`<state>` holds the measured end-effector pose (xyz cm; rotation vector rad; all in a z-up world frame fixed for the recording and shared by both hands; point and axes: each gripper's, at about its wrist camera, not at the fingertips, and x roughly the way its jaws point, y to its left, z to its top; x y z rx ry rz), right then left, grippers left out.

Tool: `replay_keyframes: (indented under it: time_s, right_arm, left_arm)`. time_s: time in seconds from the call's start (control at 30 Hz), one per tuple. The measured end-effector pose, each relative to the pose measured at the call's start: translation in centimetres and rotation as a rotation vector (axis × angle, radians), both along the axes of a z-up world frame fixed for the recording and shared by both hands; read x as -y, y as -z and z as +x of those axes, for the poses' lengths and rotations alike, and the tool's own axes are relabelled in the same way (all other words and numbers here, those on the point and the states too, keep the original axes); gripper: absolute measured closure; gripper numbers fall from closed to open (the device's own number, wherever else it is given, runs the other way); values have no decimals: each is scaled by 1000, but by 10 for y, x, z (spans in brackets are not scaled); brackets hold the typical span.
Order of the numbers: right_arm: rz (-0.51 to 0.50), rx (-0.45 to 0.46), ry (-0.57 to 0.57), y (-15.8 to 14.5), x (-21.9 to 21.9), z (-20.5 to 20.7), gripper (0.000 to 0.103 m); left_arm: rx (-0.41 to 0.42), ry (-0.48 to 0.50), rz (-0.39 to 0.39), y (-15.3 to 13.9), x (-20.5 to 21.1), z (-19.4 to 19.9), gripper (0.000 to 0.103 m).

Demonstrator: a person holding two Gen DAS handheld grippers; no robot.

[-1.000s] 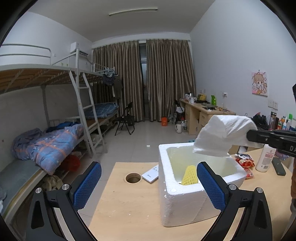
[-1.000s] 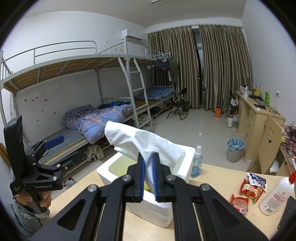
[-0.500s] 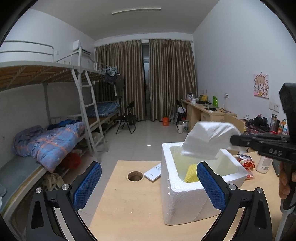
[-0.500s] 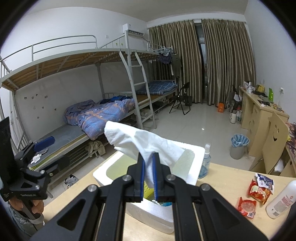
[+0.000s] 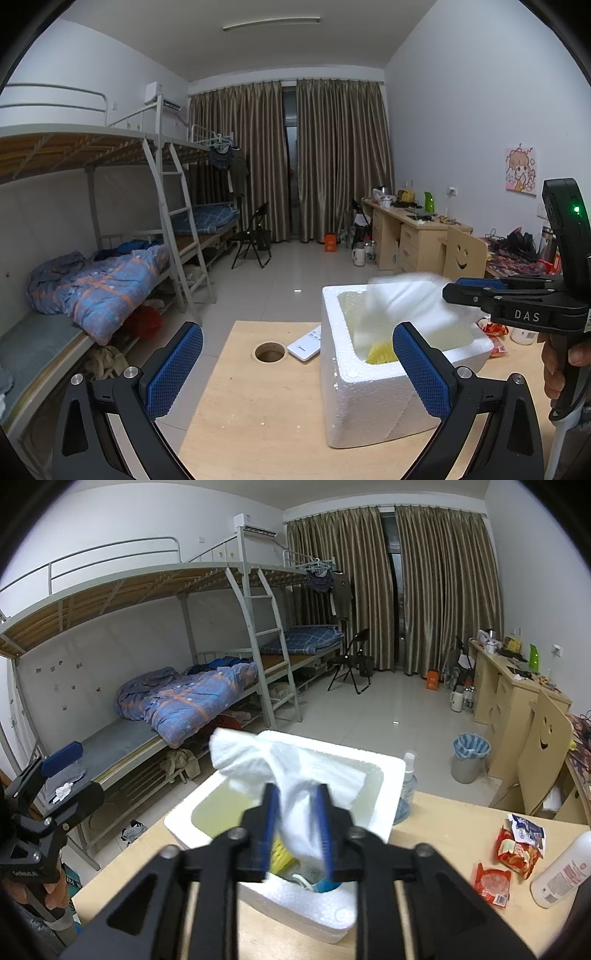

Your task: Organize soft objects

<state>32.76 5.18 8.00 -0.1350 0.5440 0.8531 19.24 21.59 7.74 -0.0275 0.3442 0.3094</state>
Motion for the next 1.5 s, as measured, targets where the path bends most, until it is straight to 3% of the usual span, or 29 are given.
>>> replay_keyframes:
  time_s: [0.1,0.93,1.1,1.37,1.5]
  right_arm:
    - [1,2,16,0,1,1,45]
    - [19,26,32,-13,21,-20,38]
    - [52,50,46,-20,37,-30,14]
    - [84,86,84,-27,58,-45,0]
    - [88,101,96,-28,70,-56,0]
  left_arm:
    - [1,-1,0,0,1,0,0]
    - [12,14,4,-6,14,-10,0]
    - [17,25,11,-9,24,-15,0]
    - [37,39,16,-19,42,-29,0]
    - [42,52,20,-20,53,-33,0]
